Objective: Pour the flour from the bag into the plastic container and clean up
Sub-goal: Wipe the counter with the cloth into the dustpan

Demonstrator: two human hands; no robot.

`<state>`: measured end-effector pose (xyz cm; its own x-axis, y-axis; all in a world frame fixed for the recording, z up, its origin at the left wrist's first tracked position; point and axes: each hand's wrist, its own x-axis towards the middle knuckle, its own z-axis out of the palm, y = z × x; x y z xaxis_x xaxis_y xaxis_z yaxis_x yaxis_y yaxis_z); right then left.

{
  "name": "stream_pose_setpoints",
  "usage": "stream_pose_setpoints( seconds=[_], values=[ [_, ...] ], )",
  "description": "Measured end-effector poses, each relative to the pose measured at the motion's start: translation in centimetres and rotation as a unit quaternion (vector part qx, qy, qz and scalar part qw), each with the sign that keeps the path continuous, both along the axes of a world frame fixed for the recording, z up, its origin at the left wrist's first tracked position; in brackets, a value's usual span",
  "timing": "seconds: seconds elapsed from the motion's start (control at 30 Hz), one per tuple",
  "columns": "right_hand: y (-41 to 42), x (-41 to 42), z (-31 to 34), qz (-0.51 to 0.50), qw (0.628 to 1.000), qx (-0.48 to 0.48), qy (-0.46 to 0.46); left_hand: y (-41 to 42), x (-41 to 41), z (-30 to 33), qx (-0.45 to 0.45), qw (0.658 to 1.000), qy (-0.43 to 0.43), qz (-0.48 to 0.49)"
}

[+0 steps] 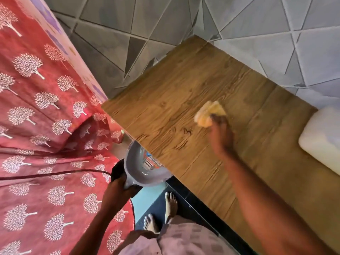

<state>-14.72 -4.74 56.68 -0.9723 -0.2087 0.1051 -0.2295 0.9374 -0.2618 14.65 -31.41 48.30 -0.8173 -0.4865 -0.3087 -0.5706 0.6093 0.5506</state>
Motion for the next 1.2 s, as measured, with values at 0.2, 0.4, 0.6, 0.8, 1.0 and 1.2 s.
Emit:
stream_pose_setpoints(
  seconds=[0.2, 0.4, 0.6, 0.8, 1.0, 1.2],
  values=[
    [-8.2, 15.7, -0.1, 0.256, 0.966, -0.020, -0.029, 1.2, 1.5, 1.0, 0.037, 0.999, -0.026, 0.018],
    [-5.8, 14.6, 2.8, 0.154, 0.936, -0.293, -0.118, 2.2, 2.4, 1.4, 0.035, 0.999, -0.027, -0.008],
    [2.8, 4.1, 3.0, 0.009, 0.990, -0.114, 0.078, 3.0, 2.7, 1.0, 0.026, 0.999, -0.036, -0.024],
    [4.0, -1.4, -0.3, -0.013, 0.999, 0.038, 0.001, 2.6, 2.4, 0.9, 0.043, 0.998, -0.041, -0.027],
    [-7.6, 11.2, -1.6, 0.204, 0.979, 0.013, 0.018, 2.9, 3.2, 1.1, 0.024, 0.999, -0.036, 0.000],
    [-7.1, 18.8, 0.0, 0.331, 0.936, -0.099, -0.070, 5.6, 4.7, 1.1, -0.005, 0.999, -0.032, 0.000]
  ],
)
